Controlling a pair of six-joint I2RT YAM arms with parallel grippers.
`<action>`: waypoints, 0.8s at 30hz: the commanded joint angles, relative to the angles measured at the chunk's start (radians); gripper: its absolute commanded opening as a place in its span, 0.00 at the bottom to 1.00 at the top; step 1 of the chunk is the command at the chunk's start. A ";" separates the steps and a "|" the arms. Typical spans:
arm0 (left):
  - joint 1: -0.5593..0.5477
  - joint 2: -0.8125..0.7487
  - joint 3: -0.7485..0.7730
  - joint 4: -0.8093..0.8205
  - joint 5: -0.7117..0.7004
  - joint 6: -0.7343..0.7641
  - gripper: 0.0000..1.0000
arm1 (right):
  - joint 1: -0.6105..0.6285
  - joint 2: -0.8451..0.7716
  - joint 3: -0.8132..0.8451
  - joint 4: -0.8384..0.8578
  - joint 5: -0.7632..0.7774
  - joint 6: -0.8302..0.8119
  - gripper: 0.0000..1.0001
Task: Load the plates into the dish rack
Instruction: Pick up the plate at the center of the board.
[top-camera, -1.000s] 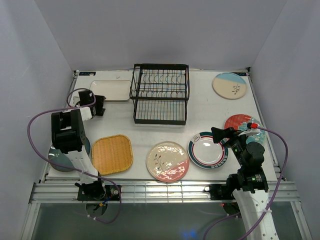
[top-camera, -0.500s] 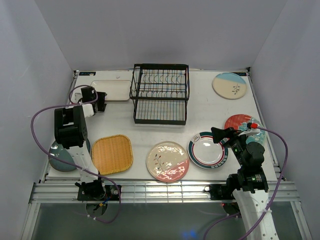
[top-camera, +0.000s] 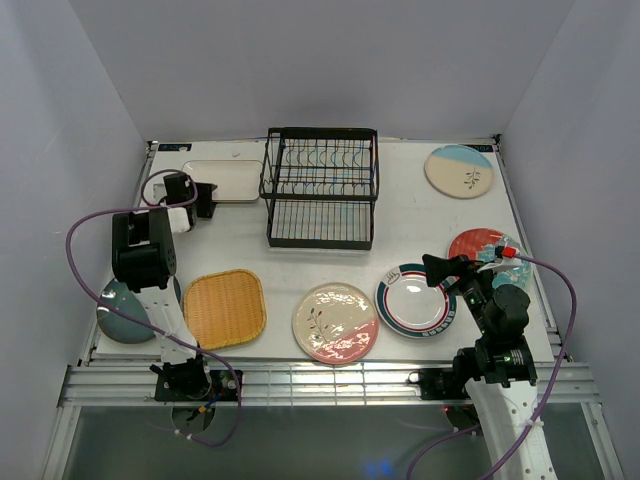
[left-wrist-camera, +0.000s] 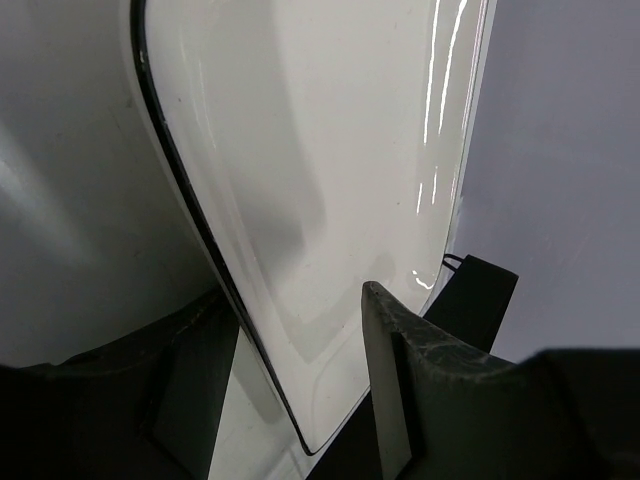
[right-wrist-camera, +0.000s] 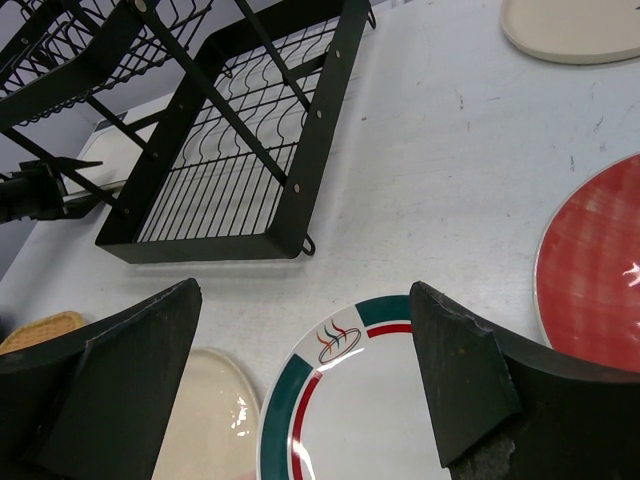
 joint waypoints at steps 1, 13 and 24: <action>-0.007 0.047 -0.022 -0.065 0.007 0.011 0.63 | 0.002 -0.010 0.001 0.037 -0.010 0.005 0.90; -0.009 0.057 -0.064 0.002 -0.032 0.032 0.33 | 0.002 -0.014 0.004 0.028 -0.006 0.003 0.90; 0.003 -0.029 -0.072 -0.055 -0.033 0.087 0.00 | 0.002 -0.040 0.016 -0.003 0.005 -0.003 0.90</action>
